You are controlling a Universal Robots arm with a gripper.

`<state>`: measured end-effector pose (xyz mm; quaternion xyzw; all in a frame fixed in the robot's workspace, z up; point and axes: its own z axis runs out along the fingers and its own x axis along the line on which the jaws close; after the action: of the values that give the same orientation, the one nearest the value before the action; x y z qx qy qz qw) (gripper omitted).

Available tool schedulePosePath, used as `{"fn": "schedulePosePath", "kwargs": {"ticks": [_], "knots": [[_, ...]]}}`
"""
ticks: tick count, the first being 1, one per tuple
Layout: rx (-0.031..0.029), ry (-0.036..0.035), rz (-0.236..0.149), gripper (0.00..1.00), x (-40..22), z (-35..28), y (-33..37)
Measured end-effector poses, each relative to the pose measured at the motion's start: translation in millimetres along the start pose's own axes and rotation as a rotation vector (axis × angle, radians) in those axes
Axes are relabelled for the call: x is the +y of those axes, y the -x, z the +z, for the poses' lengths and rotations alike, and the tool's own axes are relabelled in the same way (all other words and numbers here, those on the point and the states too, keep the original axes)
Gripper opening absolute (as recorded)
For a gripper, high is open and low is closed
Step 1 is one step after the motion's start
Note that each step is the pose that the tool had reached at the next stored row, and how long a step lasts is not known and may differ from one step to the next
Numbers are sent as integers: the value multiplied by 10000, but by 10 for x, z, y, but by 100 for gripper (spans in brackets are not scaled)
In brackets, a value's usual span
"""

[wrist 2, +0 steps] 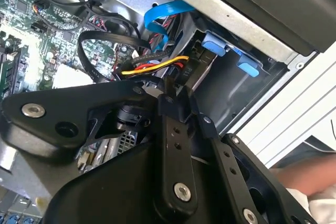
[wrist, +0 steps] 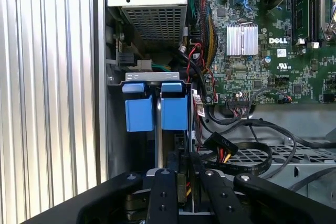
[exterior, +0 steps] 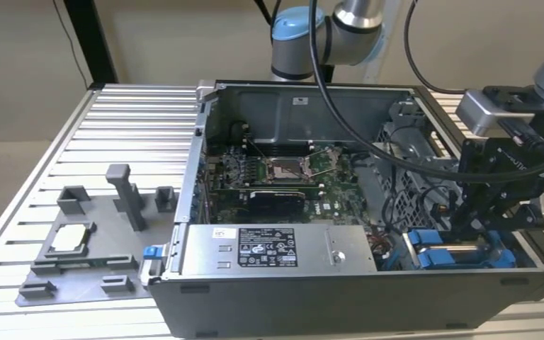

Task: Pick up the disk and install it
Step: 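Insert the second disk wire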

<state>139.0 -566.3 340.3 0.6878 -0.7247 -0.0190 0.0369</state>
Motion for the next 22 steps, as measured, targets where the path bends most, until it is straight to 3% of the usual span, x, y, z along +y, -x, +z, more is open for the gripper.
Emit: {"fn": "schedulePosePath", "kwargs": {"ticks": [15,16,22], "knots": [[0,0,0,100,0,0,0],[1,0,0,0,0,0,0],[0,0,0,0,0,0,0]]}}
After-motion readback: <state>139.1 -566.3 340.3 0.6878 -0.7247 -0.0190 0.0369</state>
